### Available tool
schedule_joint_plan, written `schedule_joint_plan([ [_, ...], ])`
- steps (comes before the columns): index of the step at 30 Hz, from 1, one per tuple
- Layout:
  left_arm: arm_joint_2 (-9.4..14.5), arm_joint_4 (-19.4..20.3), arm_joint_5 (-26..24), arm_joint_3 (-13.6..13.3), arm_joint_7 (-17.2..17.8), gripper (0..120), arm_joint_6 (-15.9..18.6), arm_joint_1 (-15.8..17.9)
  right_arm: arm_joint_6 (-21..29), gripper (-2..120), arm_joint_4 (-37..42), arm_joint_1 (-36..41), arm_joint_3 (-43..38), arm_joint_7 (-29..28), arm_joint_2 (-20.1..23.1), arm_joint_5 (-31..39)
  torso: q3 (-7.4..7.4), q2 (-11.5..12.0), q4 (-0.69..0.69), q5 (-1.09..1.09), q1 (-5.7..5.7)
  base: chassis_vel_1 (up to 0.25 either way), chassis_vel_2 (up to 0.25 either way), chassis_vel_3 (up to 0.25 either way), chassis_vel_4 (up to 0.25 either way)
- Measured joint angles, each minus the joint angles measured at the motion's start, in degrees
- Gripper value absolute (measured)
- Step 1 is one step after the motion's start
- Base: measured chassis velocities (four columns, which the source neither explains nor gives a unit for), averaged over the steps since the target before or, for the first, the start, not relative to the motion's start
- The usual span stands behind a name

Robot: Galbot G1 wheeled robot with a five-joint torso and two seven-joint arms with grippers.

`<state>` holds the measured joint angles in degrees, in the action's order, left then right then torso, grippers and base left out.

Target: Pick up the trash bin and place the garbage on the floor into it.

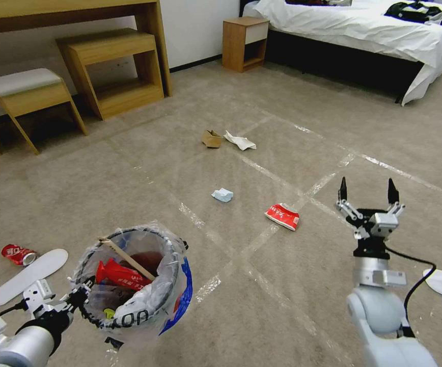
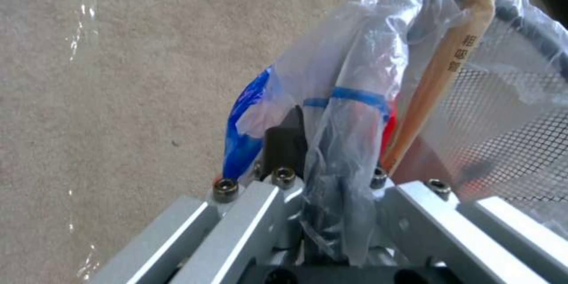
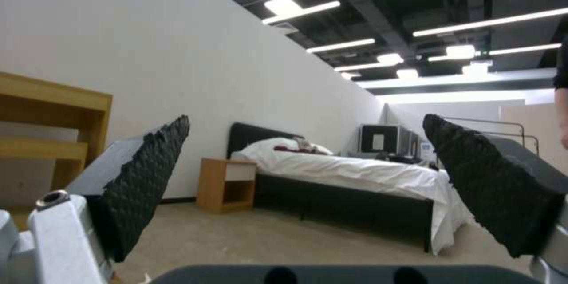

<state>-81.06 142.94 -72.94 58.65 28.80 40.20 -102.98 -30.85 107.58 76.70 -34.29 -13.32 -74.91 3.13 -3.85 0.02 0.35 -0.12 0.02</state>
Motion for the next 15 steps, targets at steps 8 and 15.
schedule_joint_plan([
  [8,0.2,0.3,-1.3,1.4,0.3,0,0.0,-0.4,-2.2,100,-1.4,0.1,1.3,1.5,-1.4,-0.2,0.00,0.0,0.00,0.01,0.00,0.000,0.000,0.000,0.000],
  [15,0.0,0.3,-1.4,1.6,0.5,0,0.0,0.0,-2.8,100,-2.3,-0.5,1.9,1.9,-1.5,-0.2,0.00,0.0,0.00,0.01,0.00,0.000,0.000,0.000,0.000],
])
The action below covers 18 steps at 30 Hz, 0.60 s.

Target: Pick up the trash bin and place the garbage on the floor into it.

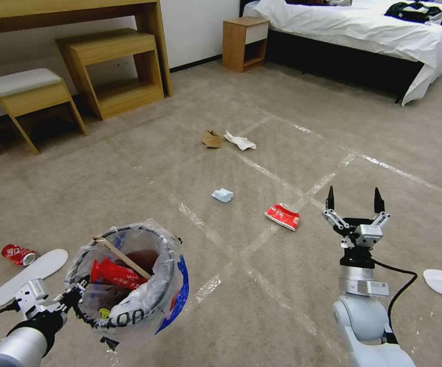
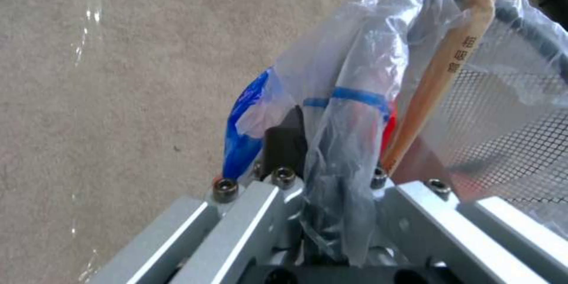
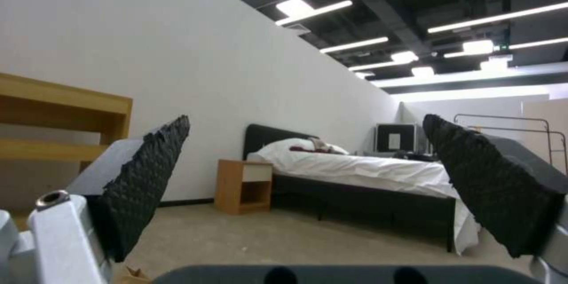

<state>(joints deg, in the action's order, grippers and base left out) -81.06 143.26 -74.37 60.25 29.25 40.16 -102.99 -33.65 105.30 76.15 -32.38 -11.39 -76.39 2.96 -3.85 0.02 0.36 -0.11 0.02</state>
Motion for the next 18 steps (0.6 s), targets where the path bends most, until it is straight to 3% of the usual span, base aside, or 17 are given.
schedule_joint_plan([
  [18,0.4,-0.6,-0.6,2.0,0.2,0,0.3,0.7,-0.9,100,-1.7,-1.6,1.1,0.9,0.2,-0.2,0.00,0.0,0.00,0.00,0.01,-0.076,0.079,0.080,-0.077],
])
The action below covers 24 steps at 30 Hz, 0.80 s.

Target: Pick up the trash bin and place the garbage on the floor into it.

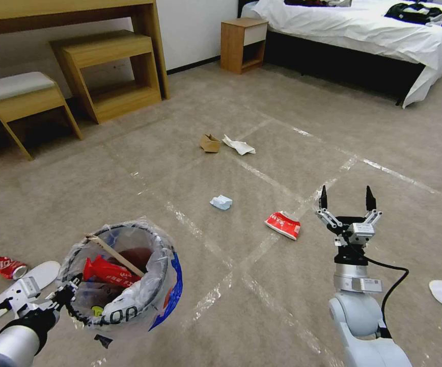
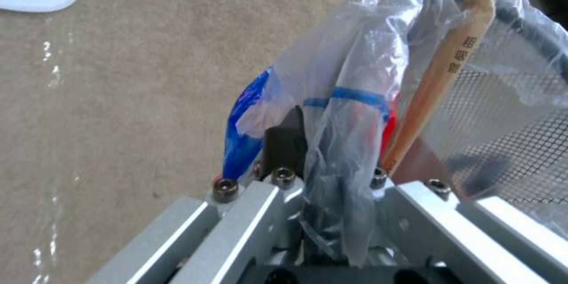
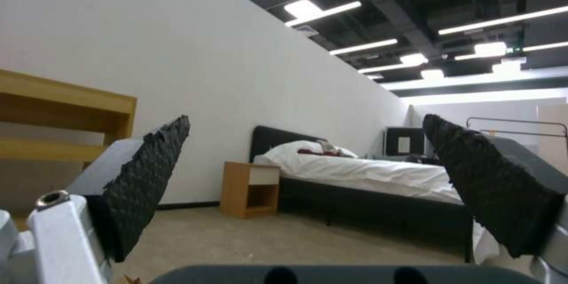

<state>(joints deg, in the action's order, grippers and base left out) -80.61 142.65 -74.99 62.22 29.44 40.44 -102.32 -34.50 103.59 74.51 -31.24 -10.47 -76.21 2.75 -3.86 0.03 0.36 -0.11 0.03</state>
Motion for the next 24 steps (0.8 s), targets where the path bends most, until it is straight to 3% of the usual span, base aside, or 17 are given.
schedule_joint_plan([
  [24,-0.4,-0.7,-0.6,0.2,0.5,0,-0.1,0.8,0.0,100,-2.2,-2.6,2.0,0.2,0.4,-0.1,0.00,0.0,-0.01,0.00,0.00,-0.123,0.124,0.117,-0.124],
])
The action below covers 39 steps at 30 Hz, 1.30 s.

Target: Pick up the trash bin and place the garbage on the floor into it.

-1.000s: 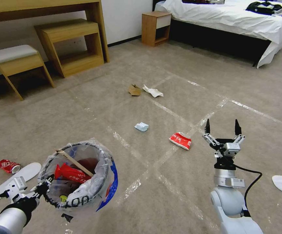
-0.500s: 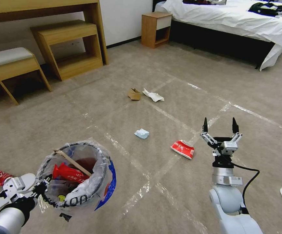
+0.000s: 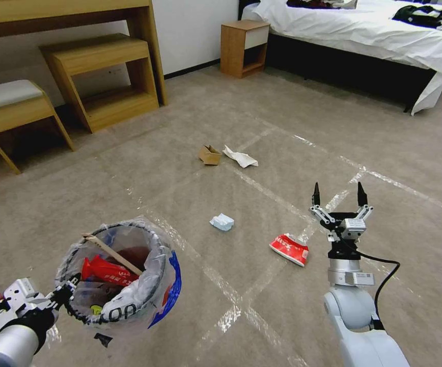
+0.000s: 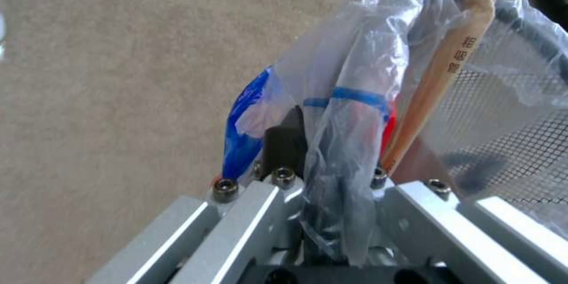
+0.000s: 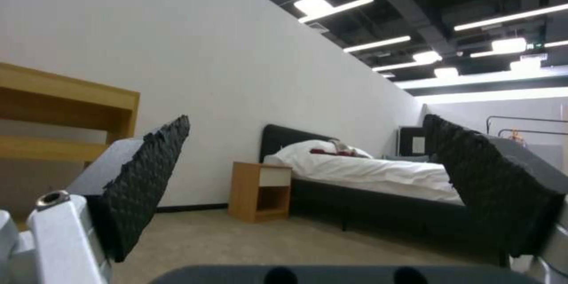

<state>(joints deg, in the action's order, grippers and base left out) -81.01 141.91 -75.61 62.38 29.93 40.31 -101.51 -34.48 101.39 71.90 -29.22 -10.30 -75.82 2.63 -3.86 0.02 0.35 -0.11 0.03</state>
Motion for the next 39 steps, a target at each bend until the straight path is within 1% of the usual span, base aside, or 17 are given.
schedule_joint_plan([
  [15,0.4,-0.5,0.0,-0.1,0.0,0,0.0,0.4,-0.1,100,-0.9,-0.8,0.5,0.1,-0.2,-0.1,0.00,0.0,0.00,0.00,0.00,-0.142,0.144,0.142,-0.145],
  [27,0.8,-0.8,-0.4,0.3,0.1,0,0.0,0.8,-0.6,100,-1.7,-1.1,0.8,0.5,-0.5,-0.6,0.01,0.0,0.00,0.00,0.00,-0.158,0.169,0.161,-0.153],
  [35,0.9,-1.1,-0.5,0.3,0.1,0,0.0,1.0,-2.5,100,-3.3,-2.0,0.8,0.6,-0.1,-1.6,-0.01,0.0,0.00,0.01,0.00,-0.131,0.133,0.133,-0.132],
  [38,1.0,-1.1,-0.6,0.5,0.1,0,0.0,1.1,-2.4,100,-3.7,-3.0,0.5,0.0,0.4,-1.9,-0.01,0.0,0.00,0.00,0.00,-0.039,0.014,0.040,-0.029],
  [39,1.0,-1.2,-0.6,0.5,0.1,0,0.0,1.1,-1.9,100,-3.9,-3.5,0.5,-1.3,0.8,-2.5,0.00,0.0,0.00,0.01,0.00,0.000,0.000,0.000,0.000],
])
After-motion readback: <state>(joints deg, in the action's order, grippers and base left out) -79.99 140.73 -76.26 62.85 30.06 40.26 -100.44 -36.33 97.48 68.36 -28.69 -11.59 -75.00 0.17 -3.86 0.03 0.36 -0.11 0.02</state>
